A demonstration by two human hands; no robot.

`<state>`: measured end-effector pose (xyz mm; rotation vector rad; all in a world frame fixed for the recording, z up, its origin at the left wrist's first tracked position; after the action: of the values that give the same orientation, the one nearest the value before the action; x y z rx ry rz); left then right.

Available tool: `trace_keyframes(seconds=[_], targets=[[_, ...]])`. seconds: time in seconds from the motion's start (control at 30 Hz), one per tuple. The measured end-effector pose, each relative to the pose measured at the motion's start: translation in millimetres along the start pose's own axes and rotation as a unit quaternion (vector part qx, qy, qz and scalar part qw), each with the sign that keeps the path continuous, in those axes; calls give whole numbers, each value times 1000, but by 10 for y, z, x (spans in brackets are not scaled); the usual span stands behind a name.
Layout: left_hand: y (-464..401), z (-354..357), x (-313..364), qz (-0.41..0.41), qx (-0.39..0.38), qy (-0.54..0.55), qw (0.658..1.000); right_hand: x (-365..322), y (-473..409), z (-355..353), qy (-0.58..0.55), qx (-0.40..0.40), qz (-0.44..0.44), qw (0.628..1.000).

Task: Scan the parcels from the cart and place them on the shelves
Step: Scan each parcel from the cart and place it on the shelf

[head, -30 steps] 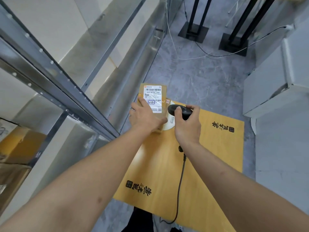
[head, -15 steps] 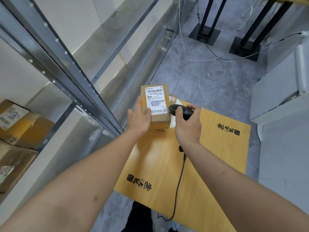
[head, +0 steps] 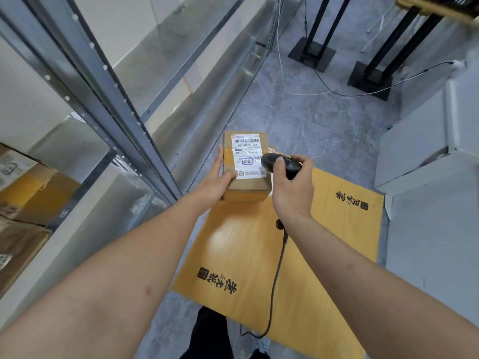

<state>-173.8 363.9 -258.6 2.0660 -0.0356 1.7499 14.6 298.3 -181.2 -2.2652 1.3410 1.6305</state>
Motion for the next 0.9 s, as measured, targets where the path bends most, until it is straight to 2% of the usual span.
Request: trace_keyframes(seconds=[0.4, 0.53, 0.9], targets=[[352, -393, 255, 100, -88, -71, 989, -392, 465, 159, -8, 1, -40, 999], [592, -551, 303, 118, -57, -96, 987, -478, 674, 162, -14, -28, -52, 998], [1586, -652, 427, 122, 98, -95, 983, -569, 1256, -107, 0, -122, -101, 987]])
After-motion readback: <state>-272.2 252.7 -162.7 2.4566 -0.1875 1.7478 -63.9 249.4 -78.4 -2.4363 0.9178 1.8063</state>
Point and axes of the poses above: each hand's wrist, its own y-axis away from the middle knuckle, its own z-axis out of the palm, x = y × z, the point moved 6 cm from there along -y, towards the middle knuckle, and after that the axes turned 15 degrees about z, right-handed, at the moved point
